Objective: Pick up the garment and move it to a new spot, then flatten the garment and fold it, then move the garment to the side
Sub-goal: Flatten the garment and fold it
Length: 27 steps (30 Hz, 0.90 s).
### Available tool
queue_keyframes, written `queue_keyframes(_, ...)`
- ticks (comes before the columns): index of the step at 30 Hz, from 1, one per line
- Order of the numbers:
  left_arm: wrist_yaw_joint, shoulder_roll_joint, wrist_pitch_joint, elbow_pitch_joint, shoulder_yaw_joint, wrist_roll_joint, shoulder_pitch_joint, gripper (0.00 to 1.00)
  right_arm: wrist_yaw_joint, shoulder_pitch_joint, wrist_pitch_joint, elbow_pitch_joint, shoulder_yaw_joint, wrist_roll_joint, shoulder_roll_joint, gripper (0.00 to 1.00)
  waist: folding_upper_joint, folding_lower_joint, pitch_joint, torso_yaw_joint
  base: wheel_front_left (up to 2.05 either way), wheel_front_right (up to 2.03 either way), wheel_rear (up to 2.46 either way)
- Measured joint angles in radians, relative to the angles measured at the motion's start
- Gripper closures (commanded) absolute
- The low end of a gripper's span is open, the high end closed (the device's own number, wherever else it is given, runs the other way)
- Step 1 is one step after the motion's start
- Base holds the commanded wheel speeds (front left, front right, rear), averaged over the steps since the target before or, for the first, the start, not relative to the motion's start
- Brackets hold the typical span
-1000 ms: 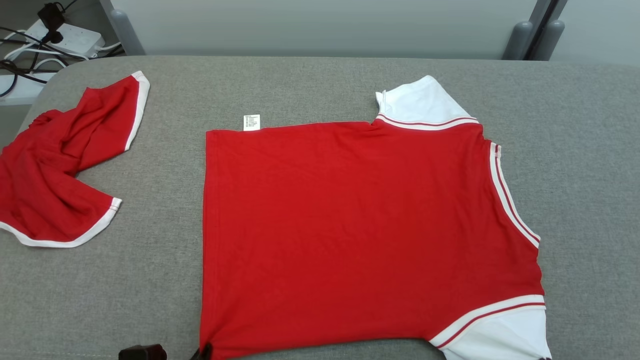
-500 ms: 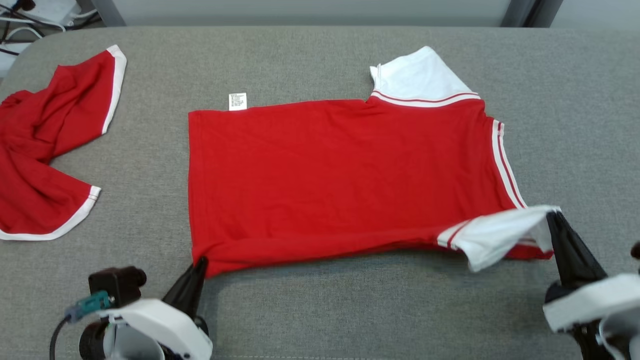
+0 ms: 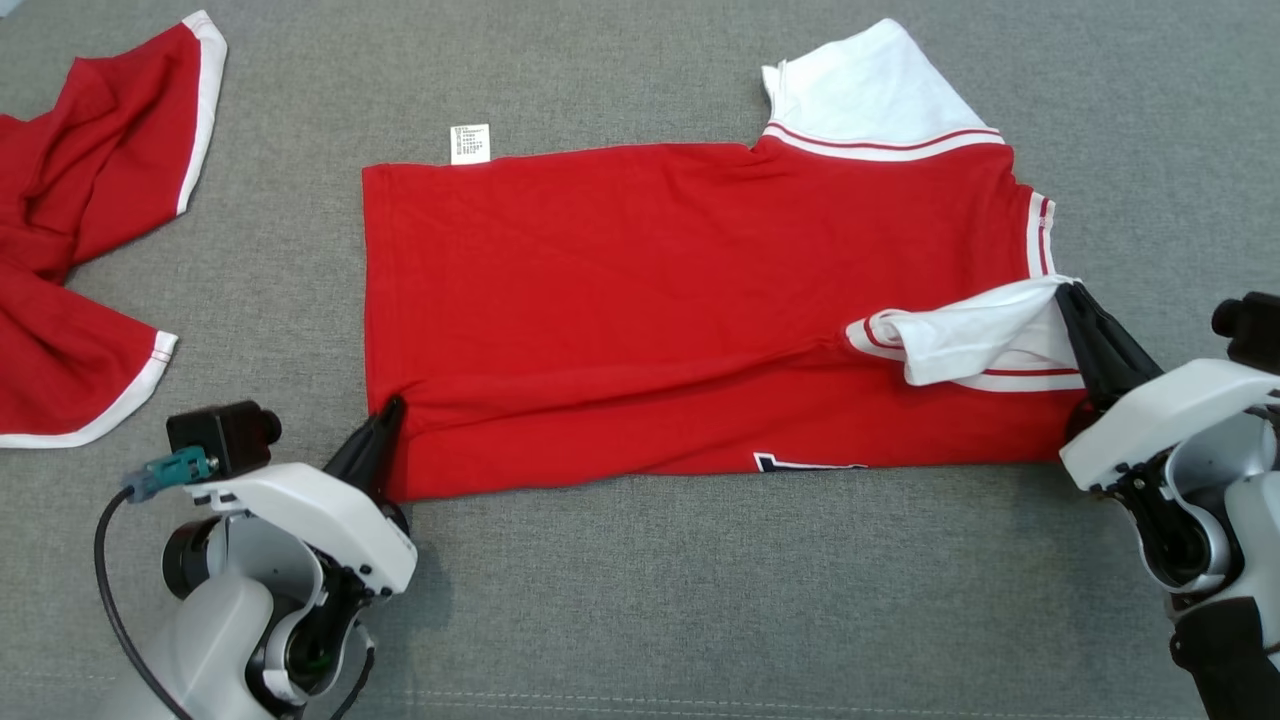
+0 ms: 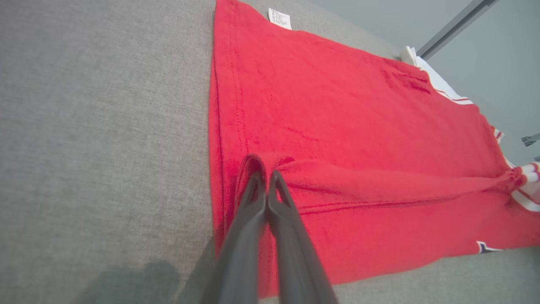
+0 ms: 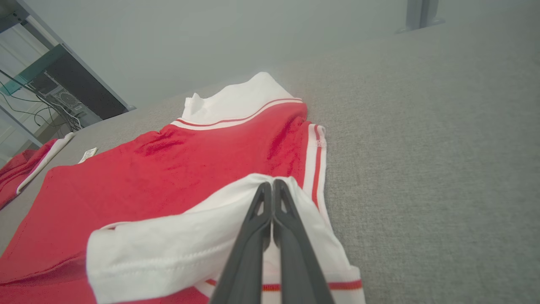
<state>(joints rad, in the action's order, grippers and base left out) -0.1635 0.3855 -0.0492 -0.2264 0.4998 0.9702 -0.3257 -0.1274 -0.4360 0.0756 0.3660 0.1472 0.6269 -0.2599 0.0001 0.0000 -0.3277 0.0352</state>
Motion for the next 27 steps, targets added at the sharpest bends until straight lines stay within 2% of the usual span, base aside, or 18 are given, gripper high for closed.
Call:
queue_keyframes(1, 0.005, -0.007, 0.013, -0.017, -0.003, 0.0, -0.014, 0.81, 0.0, -0.015, 0.0, 0.02, 0.007, 0.015, 0.0, 1.0, 0.0, 0.0, -0.004, 0.001, 0.0, 0.0, 0.0)
queue_keyframes(2, 0.005, -0.013, 0.019, -0.032, -0.002, -0.001, -0.029, 0.22, 0.0, -0.029, -0.001, 0.037, 0.022, 0.027, -0.002, 0.65, 0.0, 0.0, -0.007, 0.003, 0.0, 0.0, 0.0)
queue_keyframes(3, 0.006, -0.02, 0.026, -0.047, -0.002, -0.004, -0.04, 0.0, 0.0, -0.04, -0.007, 0.049, 0.034, 0.033, -0.002, 0.25, 0.0, 0.0, -0.009, 0.004, 0.0, 0.0, 0.0)
queue_keyframes(4, 0.006, -0.027, 0.046, -0.059, -0.006, -0.005, -0.05, 0.0, 0.0, -0.052, -0.015, 0.061, 0.048, 0.042, -0.004, 0.0, 0.0, 0.0, -0.011, 0.005, 0.0, 0.0, 0.0)
queue_keyframes(9, 0.013, -0.041, 0.119, -0.093, -0.016, -0.038, -0.071, 0.0, 0.0, -0.074, -0.101, 0.08, 0.087, 0.077, -0.021, 0.0, 0.0, 0.0, -0.015, 0.012, 0.0, 0.0, 0.0)
queue_keyframes(12, -0.006, -0.043, 0.174, -0.097, -0.019, -0.067, -0.071, 0.0, 0.0, -0.072, -0.175, 0.088, 0.091, 0.076, -0.033, 0.0, 0.0, 0.0, -0.01, 0.015, 0.0, 0.0, 0.0)
queue_keyframes(16, -0.057, -0.035, 0.24, -0.07, -0.02, -0.127, -0.051, 0.0, 0.0, -0.033, -0.276, 0.068, 0.083, 0.05, -0.035, 0.0, 0.0, 0.0, 0.009, 0.016, 0.0, 0.0, 0.0)
queue_keyframes(21, -0.14, -0.011, 0.277, 0.001, -0.017, -0.196, 0.061, 0.0, 0.0, 0.104, -0.315, 0.006, 0.033, -0.071, -0.016, 0.0, 0.0, 0.0, 0.048, 0.01, 0.0, 0.0, 0.0)
queue_keyframes(27, -0.201, 0.013, 0.287, 0.104, -0.012, -0.231, 0.19, 0.0, 0.0, 0.283, -0.324, -0.111, -0.047, -0.229, 0.066, 0.0, 0.0, 0.0, 0.102, -0.002, 0.0, 0.0, 0.0)
